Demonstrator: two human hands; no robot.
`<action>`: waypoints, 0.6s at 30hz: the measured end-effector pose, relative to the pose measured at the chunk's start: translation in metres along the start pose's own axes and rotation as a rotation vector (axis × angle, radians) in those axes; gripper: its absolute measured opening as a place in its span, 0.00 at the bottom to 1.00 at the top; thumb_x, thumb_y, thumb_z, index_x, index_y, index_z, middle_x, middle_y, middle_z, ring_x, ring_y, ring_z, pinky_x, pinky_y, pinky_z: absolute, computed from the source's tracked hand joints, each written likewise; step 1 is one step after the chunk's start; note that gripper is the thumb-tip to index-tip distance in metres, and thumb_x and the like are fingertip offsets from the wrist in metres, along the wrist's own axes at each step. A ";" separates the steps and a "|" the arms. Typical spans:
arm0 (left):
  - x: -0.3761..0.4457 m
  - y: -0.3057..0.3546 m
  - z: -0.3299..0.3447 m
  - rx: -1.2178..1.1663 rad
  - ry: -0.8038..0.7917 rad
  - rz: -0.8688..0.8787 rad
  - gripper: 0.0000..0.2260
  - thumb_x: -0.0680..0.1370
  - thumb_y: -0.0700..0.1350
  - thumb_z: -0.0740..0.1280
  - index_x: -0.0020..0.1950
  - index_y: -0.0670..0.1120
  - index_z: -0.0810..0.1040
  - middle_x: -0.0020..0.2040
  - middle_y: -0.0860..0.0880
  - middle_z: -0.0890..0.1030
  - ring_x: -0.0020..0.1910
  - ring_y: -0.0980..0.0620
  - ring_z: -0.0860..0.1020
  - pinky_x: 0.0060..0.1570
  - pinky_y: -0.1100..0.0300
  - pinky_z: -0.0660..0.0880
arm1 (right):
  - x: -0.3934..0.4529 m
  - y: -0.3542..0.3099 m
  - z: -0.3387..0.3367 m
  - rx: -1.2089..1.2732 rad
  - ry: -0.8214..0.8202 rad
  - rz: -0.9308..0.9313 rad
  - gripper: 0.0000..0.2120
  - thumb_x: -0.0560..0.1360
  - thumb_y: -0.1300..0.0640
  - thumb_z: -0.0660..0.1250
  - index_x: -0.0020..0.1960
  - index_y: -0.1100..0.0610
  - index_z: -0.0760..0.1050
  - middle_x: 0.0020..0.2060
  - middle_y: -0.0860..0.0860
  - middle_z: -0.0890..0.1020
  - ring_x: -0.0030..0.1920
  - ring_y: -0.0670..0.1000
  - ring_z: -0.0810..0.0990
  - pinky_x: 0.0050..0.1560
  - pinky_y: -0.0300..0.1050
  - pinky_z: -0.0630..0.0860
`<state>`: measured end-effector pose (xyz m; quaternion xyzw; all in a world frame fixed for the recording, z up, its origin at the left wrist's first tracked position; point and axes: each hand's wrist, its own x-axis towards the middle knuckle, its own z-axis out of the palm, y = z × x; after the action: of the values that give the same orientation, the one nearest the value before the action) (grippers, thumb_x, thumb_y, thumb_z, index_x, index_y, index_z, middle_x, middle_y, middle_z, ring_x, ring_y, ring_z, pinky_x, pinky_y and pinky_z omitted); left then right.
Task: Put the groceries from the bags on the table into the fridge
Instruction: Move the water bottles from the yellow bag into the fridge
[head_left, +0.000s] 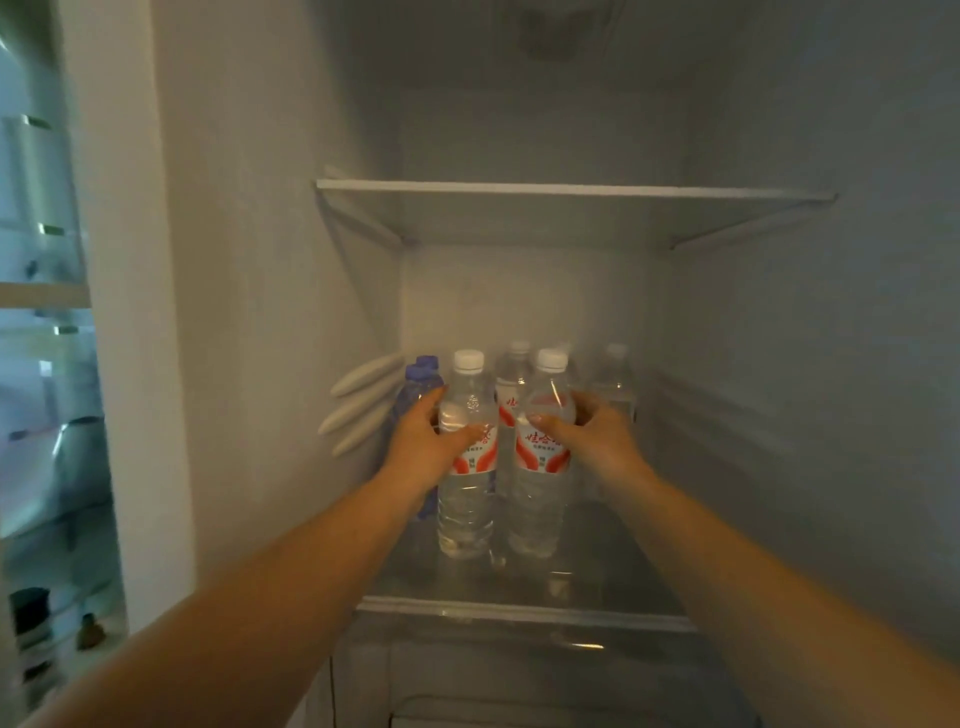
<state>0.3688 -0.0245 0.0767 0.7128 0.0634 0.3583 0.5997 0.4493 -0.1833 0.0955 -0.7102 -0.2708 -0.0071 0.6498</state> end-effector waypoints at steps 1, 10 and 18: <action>0.004 -0.004 0.000 -0.012 0.004 -0.006 0.18 0.72 0.39 0.72 0.58 0.53 0.75 0.51 0.50 0.82 0.49 0.52 0.81 0.46 0.58 0.78 | 0.003 0.003 0.002 -0.004 -0.006 0.000 0.20 0.71 0.56 0.72 0.61 0.55 0.73 0.55 0.52 0.80 0.50 0.51 0.81 0.33 0.37 0.75; 0.016 -0.020 0.003 0.079 -0.066 0.083 0.20 0.75 0.42 0.69 0.64 0.55 0.69 0.58 0.50 0.78 0.57 0.50 0.77 0.58 0.50 0.75 | 0.016 0.018 0.014 -0.134 -0.046 -0.054 0.24 0.73 0.52 0.68 0.67 0.53 0.68 0.61 0.51 0.77 0.58 0.52 0.78 0.53 0.45 0.76; -0.011 -0.047 -0.003 0.562 -0.089 0.304 0.43 0.70 0.48 0.75 0.76 0.55 0.50 0.76 0.50 0.57 0.74 0.49 0.59 0.70 0.52 0.61 | -0.021 0.049 0.019 -0.193 -0.187 -0.033 0.27 0.69 0.60 0.73 0.59 0.44 0.62 0.53 0.42 0.71 0.55 0.42 0.70 0.58 0.45 0.72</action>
<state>0.3745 -0.0147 0.0293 0.8668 0.0262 0.3808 0.3210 0.4437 -0.1737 0.0401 -0.7623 -0.3398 0.0226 0.5504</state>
